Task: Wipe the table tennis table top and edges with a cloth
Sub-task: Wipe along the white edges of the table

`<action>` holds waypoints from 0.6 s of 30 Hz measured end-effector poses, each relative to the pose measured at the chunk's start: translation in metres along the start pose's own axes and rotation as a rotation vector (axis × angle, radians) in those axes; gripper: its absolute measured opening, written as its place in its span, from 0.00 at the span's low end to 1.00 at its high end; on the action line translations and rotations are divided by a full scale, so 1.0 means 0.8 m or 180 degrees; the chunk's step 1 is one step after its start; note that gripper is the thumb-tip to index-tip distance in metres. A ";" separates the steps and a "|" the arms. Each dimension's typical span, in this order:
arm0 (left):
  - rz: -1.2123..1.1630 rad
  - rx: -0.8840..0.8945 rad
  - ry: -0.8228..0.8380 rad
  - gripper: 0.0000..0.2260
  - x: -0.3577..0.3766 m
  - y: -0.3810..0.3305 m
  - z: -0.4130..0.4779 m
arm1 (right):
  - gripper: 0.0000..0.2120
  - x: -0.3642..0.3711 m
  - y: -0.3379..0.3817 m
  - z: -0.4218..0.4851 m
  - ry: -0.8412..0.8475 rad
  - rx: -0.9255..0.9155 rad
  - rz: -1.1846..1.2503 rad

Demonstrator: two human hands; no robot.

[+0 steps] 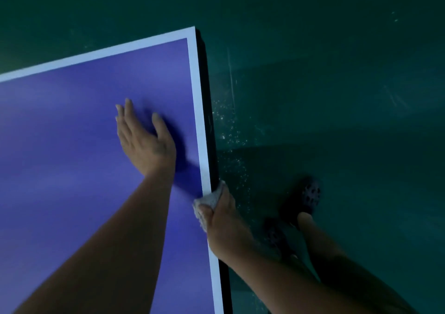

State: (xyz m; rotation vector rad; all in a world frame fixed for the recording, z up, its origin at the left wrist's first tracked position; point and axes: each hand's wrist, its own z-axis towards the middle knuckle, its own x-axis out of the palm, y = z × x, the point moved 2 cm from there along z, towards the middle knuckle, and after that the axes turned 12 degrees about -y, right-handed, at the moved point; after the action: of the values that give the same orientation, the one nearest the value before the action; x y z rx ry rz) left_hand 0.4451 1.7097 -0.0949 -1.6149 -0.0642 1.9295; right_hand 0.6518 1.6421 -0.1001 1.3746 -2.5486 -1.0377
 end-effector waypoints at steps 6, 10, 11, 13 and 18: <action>0.0788 -0.0418 0.0151 0.32 0.057 -0.022 0.060 | 0.38 0.013 -0.001 0.002 -0.0308 -0.0033 -0.0250; 0.0857 -0.0417 0.0178 0.33 0.059 -0.023 0.057 | 0.35 0.022 0.019 0.007 -0.0725 0.0386 0.0550; 0.0873 -0.0430 0.0206 0.33 0.059 -0.024 0.057 | 0.35 0.020 0.026 0.015 -0.0747 0.0427 0.0598; 0.0896 -0.0434 0.0249 0.33 0.058 -0.025 0.057 | 0.35 0.009 0.047 0.037 -0.0767 0.0479 0.0749; 0.0915 -0.0410 0.0225 0.32 0.058 -0.024 0.057 | 0.39 -0.042 0.139 0.120 -0.1002 0.0288 0.0992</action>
State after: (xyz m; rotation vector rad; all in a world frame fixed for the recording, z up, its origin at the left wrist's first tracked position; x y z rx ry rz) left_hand 0.4084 1.7631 -0.1160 -1.8609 0.0785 2.1163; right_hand 0.5578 1.7599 -0.1006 0.8398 -2.9391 -1.1677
